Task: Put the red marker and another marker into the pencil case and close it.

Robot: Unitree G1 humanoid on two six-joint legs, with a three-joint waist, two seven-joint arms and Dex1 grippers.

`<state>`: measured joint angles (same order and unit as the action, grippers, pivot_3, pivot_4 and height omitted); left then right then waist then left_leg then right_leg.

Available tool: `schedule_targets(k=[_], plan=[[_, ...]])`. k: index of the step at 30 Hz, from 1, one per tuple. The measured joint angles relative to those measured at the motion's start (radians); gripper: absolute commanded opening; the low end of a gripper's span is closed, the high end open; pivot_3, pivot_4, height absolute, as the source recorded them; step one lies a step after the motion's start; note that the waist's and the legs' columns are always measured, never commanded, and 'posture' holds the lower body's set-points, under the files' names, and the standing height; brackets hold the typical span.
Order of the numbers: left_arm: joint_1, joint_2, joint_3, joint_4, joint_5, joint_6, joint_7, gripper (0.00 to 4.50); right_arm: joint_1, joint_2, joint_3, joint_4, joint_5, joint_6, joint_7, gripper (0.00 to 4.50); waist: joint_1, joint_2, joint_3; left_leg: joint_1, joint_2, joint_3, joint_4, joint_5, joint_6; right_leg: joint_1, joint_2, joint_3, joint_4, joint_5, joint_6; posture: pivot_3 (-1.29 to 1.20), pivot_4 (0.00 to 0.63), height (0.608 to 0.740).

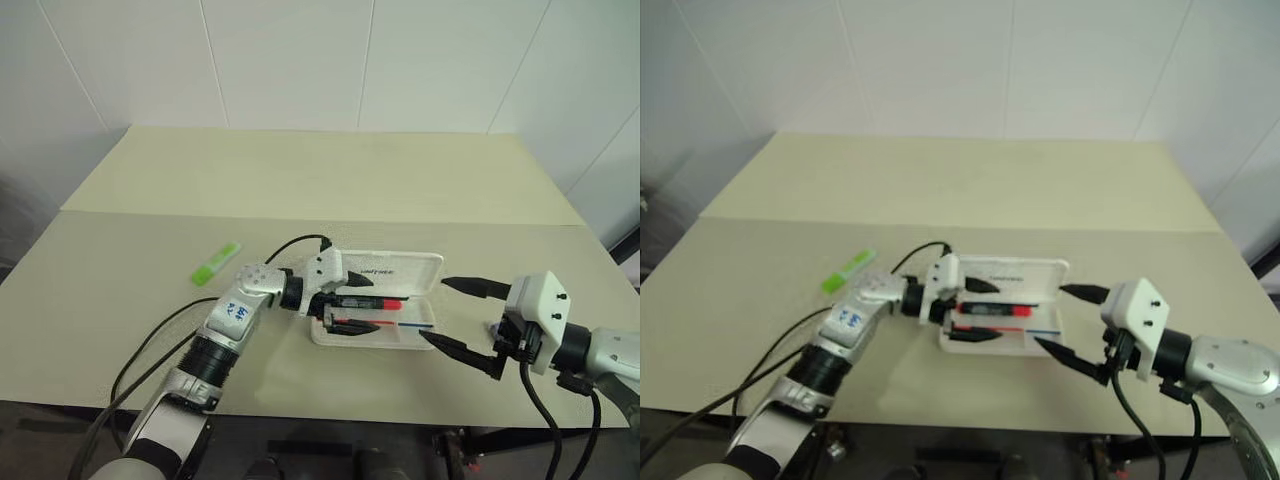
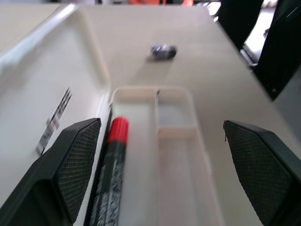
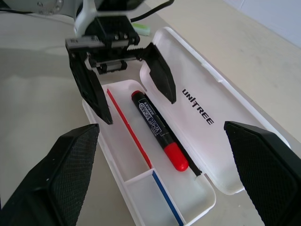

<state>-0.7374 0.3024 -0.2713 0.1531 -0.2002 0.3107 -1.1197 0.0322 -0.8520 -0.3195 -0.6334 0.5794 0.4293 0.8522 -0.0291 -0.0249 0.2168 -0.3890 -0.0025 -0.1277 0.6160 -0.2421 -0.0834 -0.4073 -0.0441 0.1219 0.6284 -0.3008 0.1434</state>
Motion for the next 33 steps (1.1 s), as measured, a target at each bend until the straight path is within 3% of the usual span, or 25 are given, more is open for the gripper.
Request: schedule_targets(k=[9,17,25,33], plan=[[0.139,0.158,0.067,-0.170,-0.094,0.046,-0.075,4.46,-0.074,0.001,0.057,0.056,-0.005,-0.012,0.031,4.50,0.001,0.000,0.000,0.001,0.000,0.001,0.000,0.000,0.000,0.000,0.000,0.001,0.000,0.000,0.000,0.00,0.150,0.740],[0.315,0.247,0.265,-0.263,-0.168,0.086,0.026,4.46,-0.170,0.002,0.122,0.137,-0.011,-0.036,0.082,4.50,-0.002,0.000,0.000,0.001,0.001,0.001,0.000,0.000,0.000,0.000,0.000,0.001,0.000,0.000,-0.001,0.00,0.150,0.740],[0.438,0.316,0.430,-0.241,-0.169,0.036,0.110,4.46,-0.266,0.002,0.159,0.205,0.000,-0.041,0.143,4.50,0.003,0.000,0.000,0.001,0.001,0.001,0.000,0.000,0.000,0.000,0.000,0.001,0.000,0.001,-0.001,0.00,0.150,0.740],[0.429,0.339,0.508,-0.012,-0.082,-0.125,0.261,4.46,-0.348,-0.002,0.159,0.184,0.072,0.015,0.182,4.50,-0.001,0.000,0.000,0.001,0.001,0.001,-0.001,0.000,0.000,-0.001,0.000,0.001,0.000,0.001,-0.001,0.00,0.150,0.740]])
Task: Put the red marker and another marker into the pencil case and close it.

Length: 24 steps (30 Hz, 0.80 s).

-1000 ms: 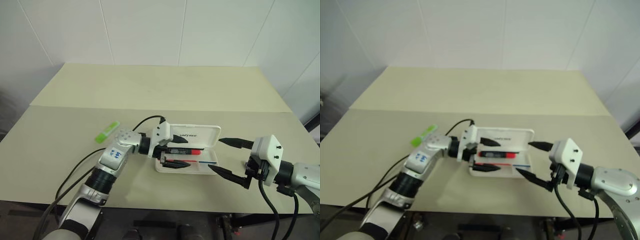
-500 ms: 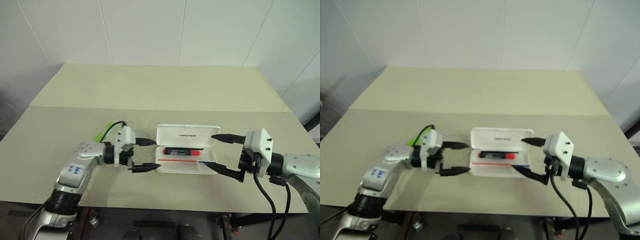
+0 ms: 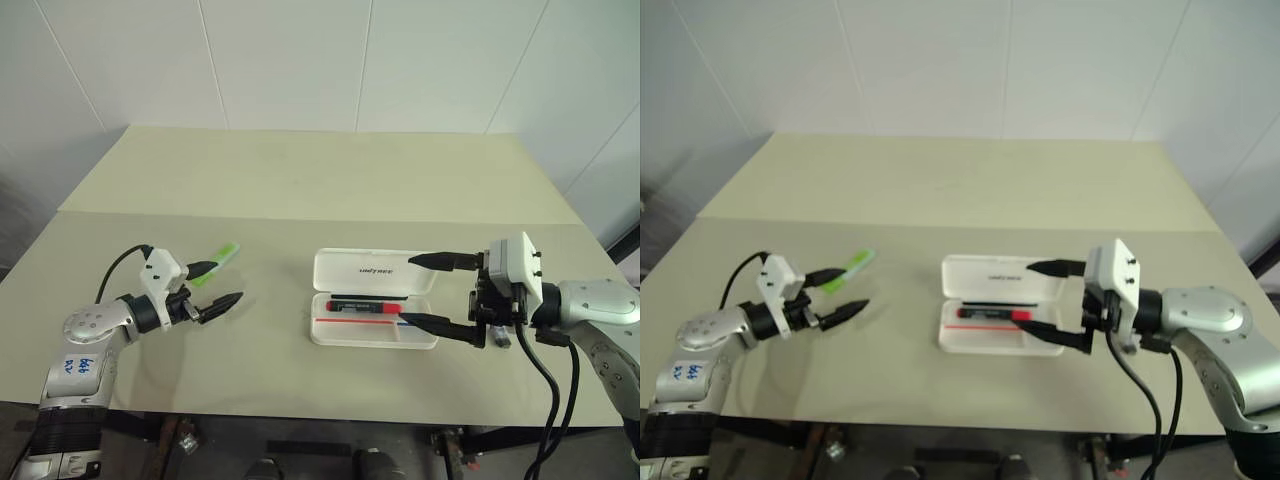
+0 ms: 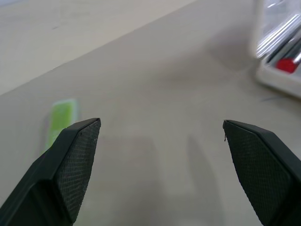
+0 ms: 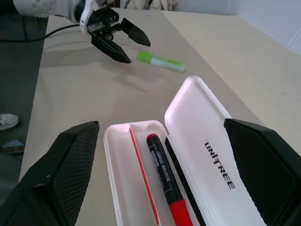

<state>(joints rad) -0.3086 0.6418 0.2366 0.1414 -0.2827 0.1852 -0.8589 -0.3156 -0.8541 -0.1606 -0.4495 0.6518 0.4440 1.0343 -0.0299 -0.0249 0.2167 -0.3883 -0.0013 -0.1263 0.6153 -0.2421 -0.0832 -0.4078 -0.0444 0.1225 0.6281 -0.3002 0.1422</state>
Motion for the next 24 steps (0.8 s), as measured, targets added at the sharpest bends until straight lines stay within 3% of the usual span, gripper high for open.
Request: schedule_targets(k=[24], plan=[[-0.056,-0.029,-0.026,0.164,0.055,-0.092,0.136,4.46,0.031,-0.007,-0.010,-0.069,0.019,0.059,-0.045,4.50,0.001,0.000,0.000,0.000,0.000,0.000,0.000,0.000,0.000,0.000,0.000,0.000,0.000,0.000,0.000,0.00,0.150,0.740]])
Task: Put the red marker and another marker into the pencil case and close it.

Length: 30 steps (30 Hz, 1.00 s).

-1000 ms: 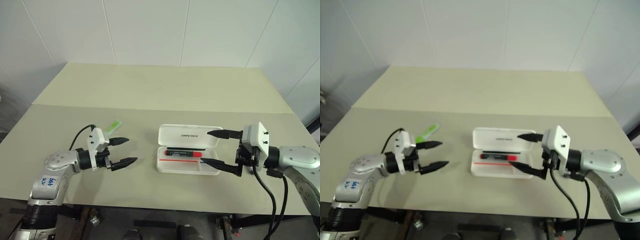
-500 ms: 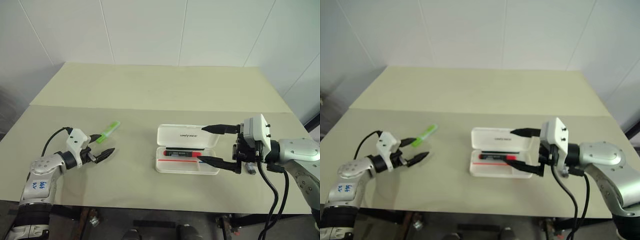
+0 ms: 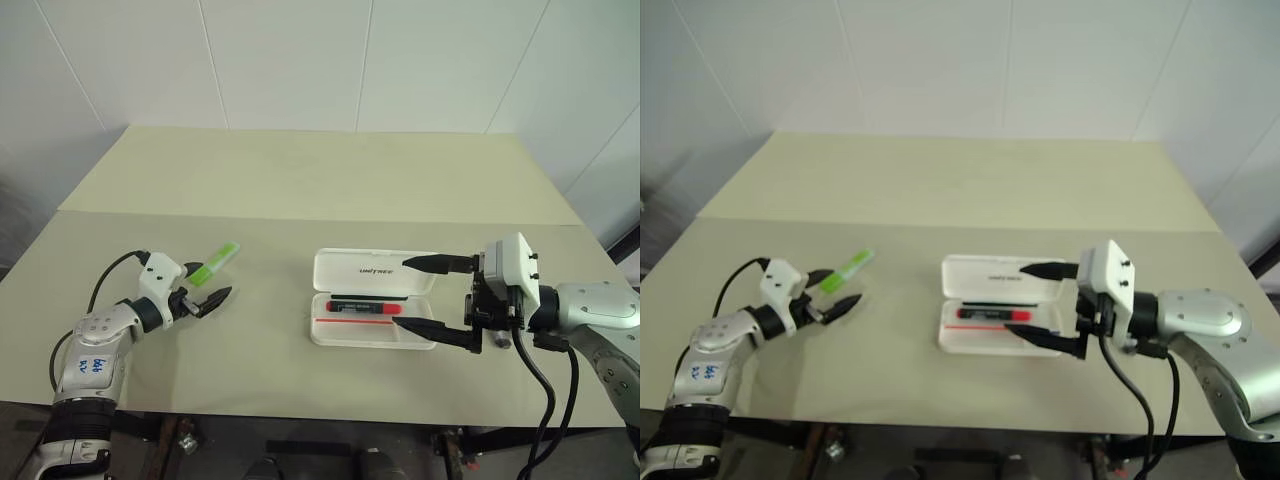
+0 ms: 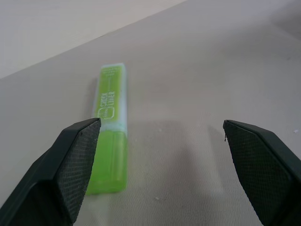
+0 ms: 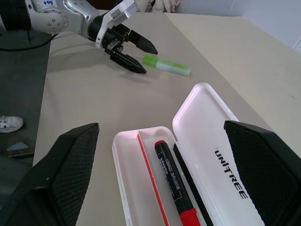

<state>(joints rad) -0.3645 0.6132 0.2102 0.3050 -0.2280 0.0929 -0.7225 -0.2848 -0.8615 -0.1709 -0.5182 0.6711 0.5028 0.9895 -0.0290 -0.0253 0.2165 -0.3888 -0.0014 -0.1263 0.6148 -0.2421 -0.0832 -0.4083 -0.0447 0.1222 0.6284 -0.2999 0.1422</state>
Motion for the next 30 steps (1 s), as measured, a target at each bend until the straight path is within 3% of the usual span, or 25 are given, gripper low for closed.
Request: schedule_targets(k=[19,22,30], plan=[[-0.261,-0.007,-0.047,0.452,0.022,-0.067,-0.075,4.46,-0.008,-0.018,0.000,-0.001,-0.001,0.008,-0.011,4.50,0.001,0.000,0.000,0.000,0.000,0.000,0.000,0.000,0.000,0.000,0.000,-0.001,0.001,0.000,0.000,0.00,0.150,0.740],[-0.286,-0.008,-0.054,0.494,0.027,-0.079,-0.084,3.92,-0.010,-0.018,-0.001,-0.004,-0.001,0.009,-0.016,4.50,0.002,0.000,0.000,0.001,0.000,0.000,0.000,0.000,0.000,0.000,0.000,-0.001,0.001,0.000,0.000,0.00,0.150,0.740],[-0.289,-0.005,-0.044,0.513,0.030,-0.086,-0.089,1.28,-0.010,-0.019,-0.001,-0.011,-0.001,0.022,-0.031,4.50,0.002,0.000,0.000,0.000,-0.001,0.000,0.000,0.000,0.001,0.000,-0.001,0.000,0.001,0.001,0.001,0.00,0.150,0.740]])
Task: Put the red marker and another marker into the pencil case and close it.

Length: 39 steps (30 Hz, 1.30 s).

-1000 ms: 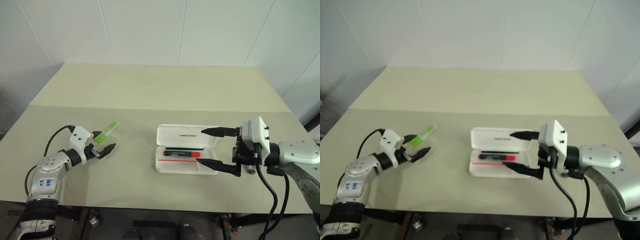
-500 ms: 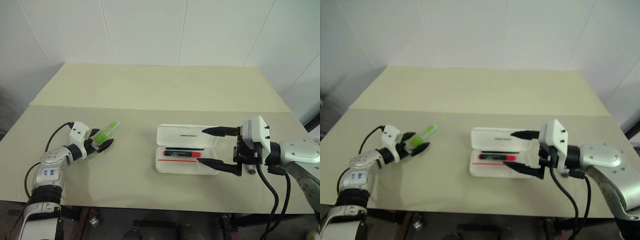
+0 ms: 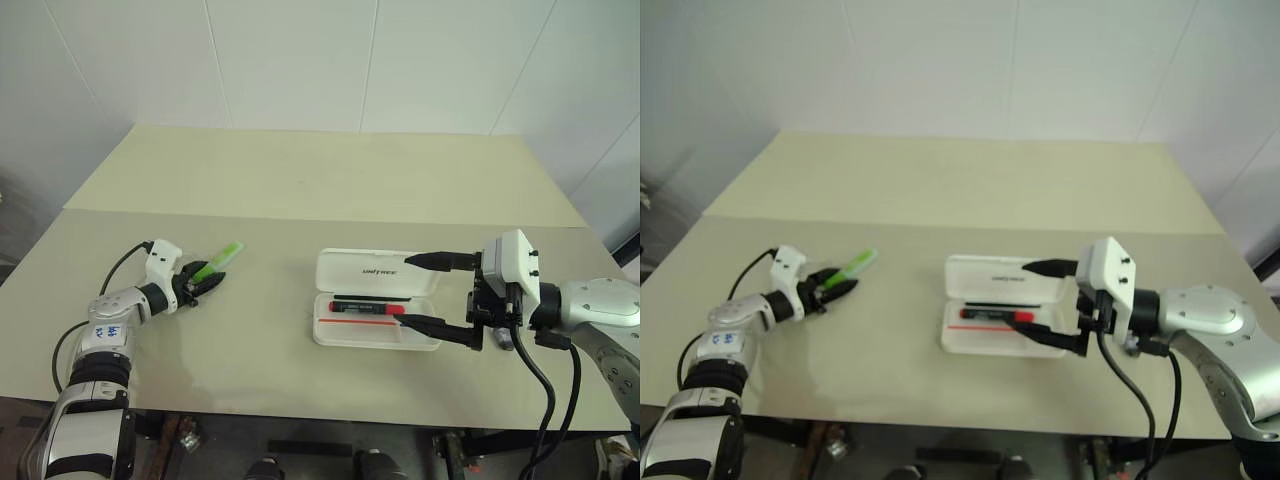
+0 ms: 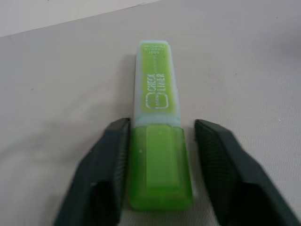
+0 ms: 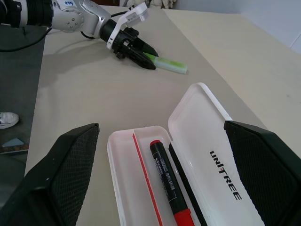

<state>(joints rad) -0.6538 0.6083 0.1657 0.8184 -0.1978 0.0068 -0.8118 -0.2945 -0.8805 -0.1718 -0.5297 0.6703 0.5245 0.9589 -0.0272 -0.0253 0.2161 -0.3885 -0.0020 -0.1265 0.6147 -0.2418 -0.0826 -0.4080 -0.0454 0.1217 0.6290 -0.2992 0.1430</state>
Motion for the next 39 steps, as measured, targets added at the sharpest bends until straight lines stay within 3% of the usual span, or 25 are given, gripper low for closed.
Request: schedule_targets(k=[1,7,16,26,39], plan=[[0.003,0.000,0.002,-0.005,0.000,-0.002,-0.001,1.12,0.000,0.000,0.000,0.000,0.000,0.000,-0.002,4.50,0.000,0.000,0.000,0.000,0.000,0.000,0.000,0.000,0.000,0.000,0.000,0.000,0.000,0.000,0.000,0.00,0.150,0.740],[0.049,-0.017,0.019,-0.081,-0.038,0.028,-0.039,1.13,-0.002,0.000,0.001,0.001,-0.001,0.000,-0.007,4.50,-0.001,0.000,0.000,0.000,0.000,0.000,0.000,0.000,0.000,0.000,0.000,0.000,0.000,0.000,0.000,0.00,0.150,0.740],[0.217,-0.064,0.007,-0.450,-0.155,0.109,-0.190,1.13,-0.001,0.001,0.005,0.009,-0.014,-0.016,-0.005,4.50,-0.003,0.000,0.000,-0.001,0.000,0.000,0.000,0.000,0.000,-0.001,0.000,0.000,0.000,0.000,0.000,0.00,0.150,0.740],[0.345,0.040,-0.030,-0.786,-0.249,0.269,-0.323,1.13,0.087,0.000,-0.035,0.024,-0.025,-0.047,0.020,4.50,-0.002,0.000,0.000,0.000,0.000,0.000,0.000,0.000,0.000,0.000,0.000,0.000,-0.001,0.000,-0.001,0.00,0.150,0.740],[0.243,0.009,-0.214,-0.831,-0.222,0.253,-0.395,1.13,0.219,-0.003,-0.113,-0.008,-0.035,-0.065,0.007,4.50,-0.002,0.000,0.000,-0.001,0.000,0.001,0.000,0.000,0.000,0.000,0.001,0.001,-0.001,0.000,-0.001,0.00,0.150,0.740]])
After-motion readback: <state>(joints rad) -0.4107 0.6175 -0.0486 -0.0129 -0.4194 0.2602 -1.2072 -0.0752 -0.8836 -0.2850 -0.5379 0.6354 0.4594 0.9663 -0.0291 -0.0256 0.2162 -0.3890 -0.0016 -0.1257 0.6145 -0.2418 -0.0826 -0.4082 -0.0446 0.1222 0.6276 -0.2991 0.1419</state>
